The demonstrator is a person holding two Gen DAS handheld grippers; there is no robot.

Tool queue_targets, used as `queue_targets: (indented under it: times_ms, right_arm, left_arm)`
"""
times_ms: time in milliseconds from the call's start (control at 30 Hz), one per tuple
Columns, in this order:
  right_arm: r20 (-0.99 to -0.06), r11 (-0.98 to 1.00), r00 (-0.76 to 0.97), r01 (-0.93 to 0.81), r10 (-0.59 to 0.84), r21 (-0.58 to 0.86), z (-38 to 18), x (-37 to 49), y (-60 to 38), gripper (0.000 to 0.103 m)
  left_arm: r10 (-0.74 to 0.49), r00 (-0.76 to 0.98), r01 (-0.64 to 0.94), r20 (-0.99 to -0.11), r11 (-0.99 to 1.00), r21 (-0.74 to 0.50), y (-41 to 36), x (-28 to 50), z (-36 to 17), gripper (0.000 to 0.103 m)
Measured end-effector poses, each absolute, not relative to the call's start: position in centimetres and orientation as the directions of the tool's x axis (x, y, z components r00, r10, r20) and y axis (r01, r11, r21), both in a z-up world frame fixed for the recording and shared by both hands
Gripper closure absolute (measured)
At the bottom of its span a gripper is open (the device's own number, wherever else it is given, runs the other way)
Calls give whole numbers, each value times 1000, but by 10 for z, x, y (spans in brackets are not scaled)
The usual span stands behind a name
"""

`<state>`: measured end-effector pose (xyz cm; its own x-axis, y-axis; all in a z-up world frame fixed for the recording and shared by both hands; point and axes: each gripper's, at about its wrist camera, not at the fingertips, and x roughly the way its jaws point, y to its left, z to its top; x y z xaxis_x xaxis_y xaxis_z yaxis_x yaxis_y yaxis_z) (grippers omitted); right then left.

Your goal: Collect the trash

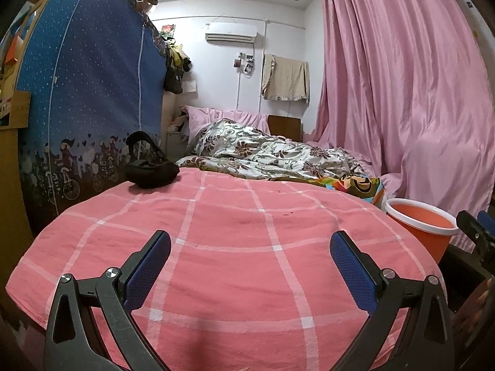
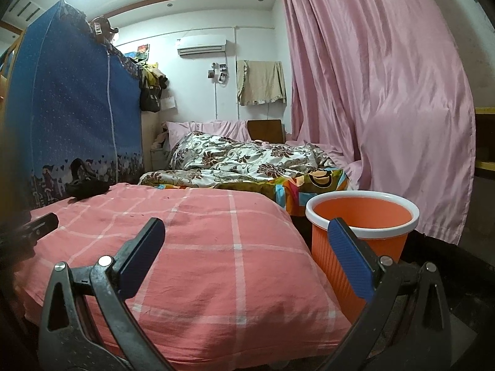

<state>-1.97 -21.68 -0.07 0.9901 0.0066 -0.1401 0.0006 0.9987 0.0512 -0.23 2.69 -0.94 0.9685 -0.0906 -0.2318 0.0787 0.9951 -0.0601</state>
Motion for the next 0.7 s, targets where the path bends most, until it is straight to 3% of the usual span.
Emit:
queue_targets:
  times_ms: [700]
  right_arm:
    - [-142, 999, 990, 6, 2, 53, -2, -18, -219, 0]
  left_arm:
    - [-93, 968, 81, -235, 995, -62, 28, 0, -12, 2]
